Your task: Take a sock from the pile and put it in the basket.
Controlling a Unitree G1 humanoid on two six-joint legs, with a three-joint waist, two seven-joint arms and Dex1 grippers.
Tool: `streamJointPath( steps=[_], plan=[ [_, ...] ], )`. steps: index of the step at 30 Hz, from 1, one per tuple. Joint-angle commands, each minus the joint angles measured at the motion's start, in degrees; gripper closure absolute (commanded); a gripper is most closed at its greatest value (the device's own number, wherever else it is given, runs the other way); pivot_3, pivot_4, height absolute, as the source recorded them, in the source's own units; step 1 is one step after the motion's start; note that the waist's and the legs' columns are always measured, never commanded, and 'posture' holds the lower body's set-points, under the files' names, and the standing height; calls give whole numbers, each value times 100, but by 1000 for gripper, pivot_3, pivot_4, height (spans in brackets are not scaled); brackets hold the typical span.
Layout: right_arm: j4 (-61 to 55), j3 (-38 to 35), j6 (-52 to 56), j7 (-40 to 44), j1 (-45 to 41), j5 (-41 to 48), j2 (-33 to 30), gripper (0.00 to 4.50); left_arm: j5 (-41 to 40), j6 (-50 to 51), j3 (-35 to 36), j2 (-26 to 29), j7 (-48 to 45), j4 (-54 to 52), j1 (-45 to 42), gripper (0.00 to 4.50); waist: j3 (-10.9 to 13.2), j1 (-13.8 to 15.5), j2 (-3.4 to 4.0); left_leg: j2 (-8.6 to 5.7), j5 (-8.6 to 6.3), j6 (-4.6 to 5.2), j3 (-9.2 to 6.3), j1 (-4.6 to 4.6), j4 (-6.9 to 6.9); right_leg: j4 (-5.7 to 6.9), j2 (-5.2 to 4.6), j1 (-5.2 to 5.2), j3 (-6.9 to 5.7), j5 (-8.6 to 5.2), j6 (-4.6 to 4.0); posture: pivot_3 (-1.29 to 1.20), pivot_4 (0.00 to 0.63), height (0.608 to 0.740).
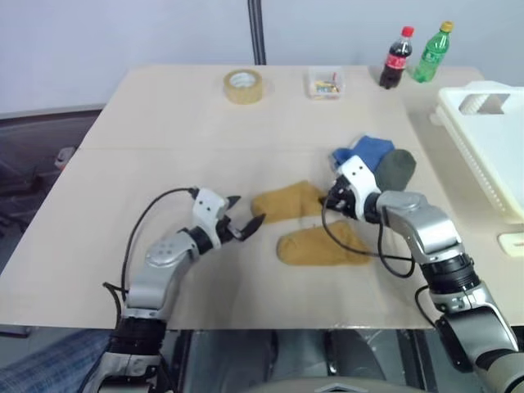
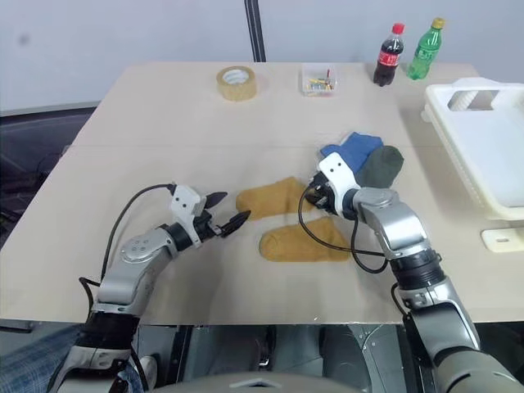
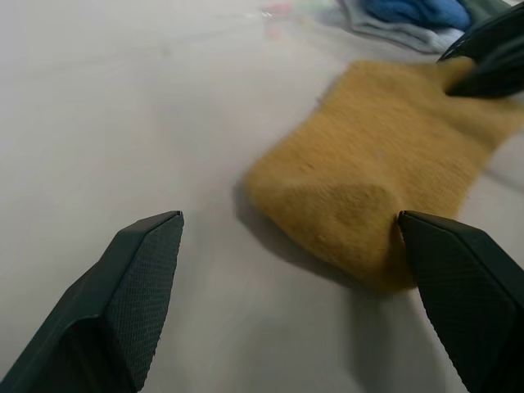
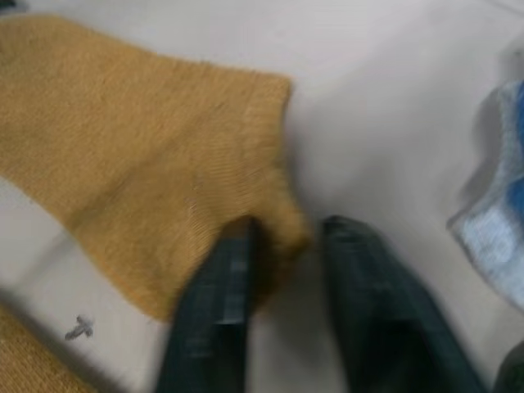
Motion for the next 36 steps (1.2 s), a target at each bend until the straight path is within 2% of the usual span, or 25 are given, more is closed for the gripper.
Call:
streamJointPath(
  steps=[1, 5, 7, 8, 9, 10, 13, 15, 18, 26, 32, 36],
  plan=[
    [-273, -48, 52, -70, 108, 44, 12, 4451, 74, -69, -102, -55, -83, 72, -142, 0, 0, 4, 0, 0, 0, 0, 0, 0, 0, 1, -1, 0, 0, 0, 0, 0, 150, 738],
    [-343, 0, 1, -131, 198, -1, -2, 4451, 174, -17, -207, -192, -2, 242, -295, 0, -1, 24, -1, -1, 1, -1, -3, 2, 3, 5, 0, 2, -3, 0, 0, 0, 150, 738],
    [-355, 12, -25, -153, 214, -19, -5, 4500, 169, -9, -204, -286, 24, 266, -332, 531, -1, 20, -1, -2, 1, -1, -4, 2, 5, 5, -1, 3, -5, 0, 0, 0, 150, 738],
    [-351, 44, -58, -161, 218, -57, -20, 4500, 171, -6, -198, -321, 38, 277, -346, 611, -1, 19, -1, -2, 1, -1, -3, 2, 5, 5, -1, 3, -4, 0, 1, 0, 150, 738],
    [-347, 70, -86, -167, 223, -90, -31, 4500, 178, -2, -194, -345, 46, 285, -355, 1157, -1, 18, -1, -2, 1, -1, -3, 2, 5, 5, -1, 3, -4, 0, 1, 0, 150, 738],
    [-356, 72, -92, -169, 235, -98, -32, 4500, 186, 12, -199, -359, 46, 276, -346, 1411, -1, 18, -1, -2, 1, -1, -4, 2, 5, 4, -1, 3, -4, 0, 1, 0, 150, 738],
    [-389, 66, -92, -160, 262, -95, -31, 4500, 202, 6, -202, -351, 6, 210, -256, 2547, -2, 18, -2, -2, 1, -1, -4, 2, 4, 5, -1, 3, -4, 0, 1, 0, 150, 738],
    [-413, 63, -100, -152, 275, -95, -47, 4500, 174, 30, -179, -327, -19, 103, -150, 3668, -3, 16, -2, -2, 1, -1, -3, 2, 5, 5, -1, 4, -3, 0, 0, 0, 150, 738],
    [-450, 78, -117, -118, 286, -92, -74, 4500, 120, 80, -137, -293, -52, -51, 6, 4458, -3, 11, -1, -2, 1, -1, -4, 3, 5, 4, -1, 4, -3, 0, 1, 0, 150, 738],
    [-1128, -58, 280, -29, 321, 134, -217, 4500, -90, 213, -75, -432, 95, -578, 293, 4458, -2, 11, 0, -1, 1, -1, -4, 3, 4, 4, -2, 4, -2, 0, 0, 0, 150, 738],
    [-2603, -693, 1396, 123, 654, 751, -850, 4500, -1096, 917, 49, -720, 350, -2399, 870, 4458, -1, 36, -3, -1, 0, 0, -8, -13, 4, -4, -17, -1, -6, 0, 1, 0, 150, 738],
    [-3494, -1255, 2159, 379, 1046, 1309, -1541, 4500, -1542, 1502, -38, -658, 573, -3335, 1332, 4458, -1, 40, -4, -1, -1, 1, -9, -17, 4, -9, -33, 0, -8, 0, 1, 0, 150, 738]
  ],
)
